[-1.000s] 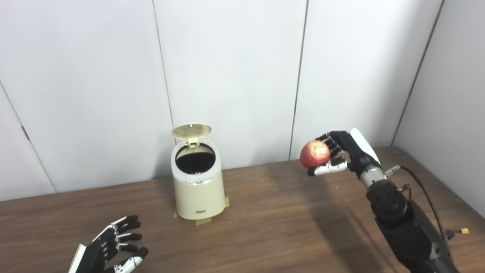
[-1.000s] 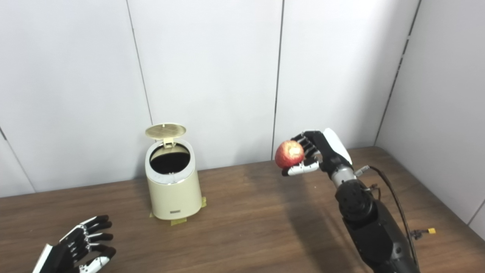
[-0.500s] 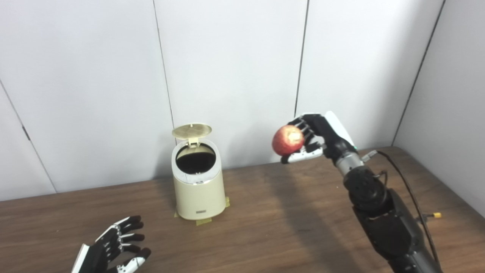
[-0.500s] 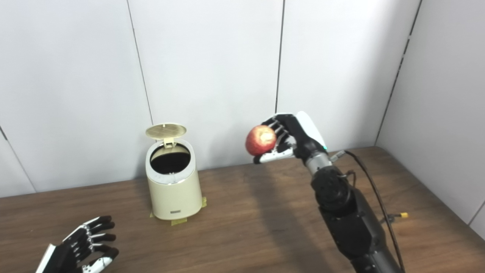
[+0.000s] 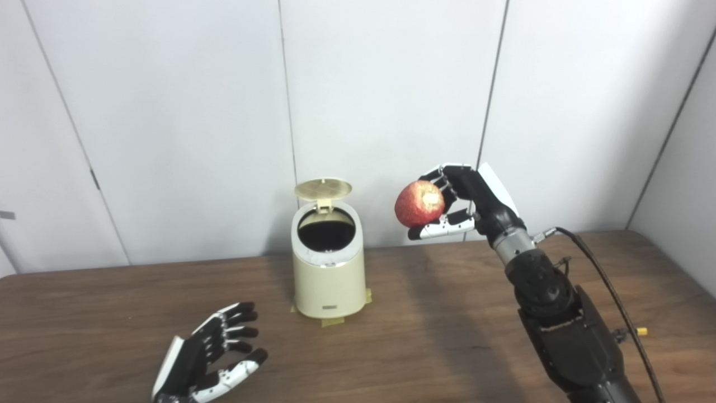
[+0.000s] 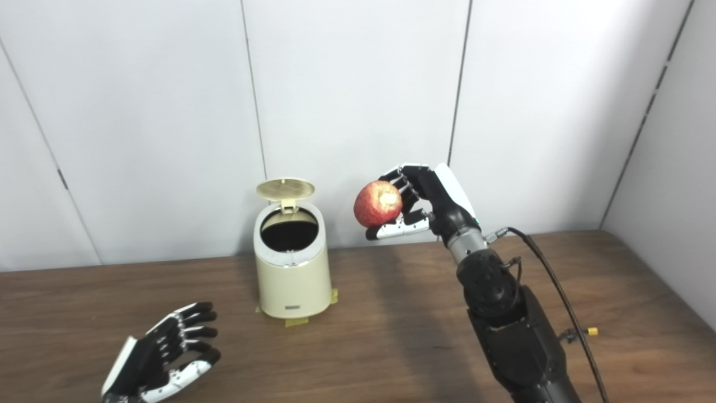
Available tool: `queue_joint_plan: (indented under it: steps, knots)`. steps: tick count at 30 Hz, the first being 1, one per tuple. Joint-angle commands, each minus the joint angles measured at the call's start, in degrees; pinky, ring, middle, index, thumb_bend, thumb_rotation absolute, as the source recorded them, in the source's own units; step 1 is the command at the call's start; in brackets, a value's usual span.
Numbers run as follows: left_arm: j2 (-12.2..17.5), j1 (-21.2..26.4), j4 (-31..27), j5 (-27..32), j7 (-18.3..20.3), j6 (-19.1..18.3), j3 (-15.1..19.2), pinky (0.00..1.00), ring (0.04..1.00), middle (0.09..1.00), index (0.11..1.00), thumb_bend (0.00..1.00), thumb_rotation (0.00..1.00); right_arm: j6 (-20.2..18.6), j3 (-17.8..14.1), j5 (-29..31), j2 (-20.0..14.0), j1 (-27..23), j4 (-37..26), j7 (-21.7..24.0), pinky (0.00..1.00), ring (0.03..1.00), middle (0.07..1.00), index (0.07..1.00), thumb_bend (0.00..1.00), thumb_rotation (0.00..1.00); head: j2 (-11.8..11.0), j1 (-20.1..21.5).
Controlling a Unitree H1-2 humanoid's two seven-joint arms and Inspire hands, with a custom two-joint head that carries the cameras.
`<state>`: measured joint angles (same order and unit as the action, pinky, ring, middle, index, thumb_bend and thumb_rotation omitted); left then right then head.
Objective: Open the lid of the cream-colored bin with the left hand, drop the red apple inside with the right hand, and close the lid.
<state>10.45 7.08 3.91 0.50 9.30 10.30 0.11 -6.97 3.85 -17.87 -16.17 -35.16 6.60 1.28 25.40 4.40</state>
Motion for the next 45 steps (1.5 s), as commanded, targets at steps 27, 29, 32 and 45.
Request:
queue_joint_plan:
  steps: [27,29,32,45]
  knots:
    - [-1.9,1.6,-1.2,-0.6,-1.4,0.7,-0.6,0.61,0.699,0.768,0.793,0.68,0.19,-0.3,1.7,-0.8,7.9,-9.0,6.6,-2.1,0.40,0.418,0.440,0.527,0.52,0.00,-0.1,-1.2]
    - [-2.0,1.7,-1.1,-0.8,-1.4,0.9,-0.6,0.61,0.699,0.767,0.793,0.67,0.18,-0.5,1.7,-0.9,8.0,-9.2,7.1,-2.3,0.40,0.422,0.442,0.524,0.52,0.00,-0.1,-1.2]
    - [-2.0,1.8,-0.6,-1.1,-1.6,1.5,-0.6,0.60,0.695,0.765,0.793,0.67,0.18,-0.1,1.8,-0.9,8.3,-9.5,8.1,-2.6,0.42,0.426,0.443,0.522,0.52,0.00,-0.1,-1.3]
    - [-2.6,2.0,-0.2,-0.6,-1.4,1.7,-0.7,0.61,0.701,0.768,0.791,0.67,0.15,-0.6,2.4,-1.7,9.3,-11.2,12.5,-3.2,0.38,0.430,0.442,0.515,0.52,0.00,0.0,-1.9]
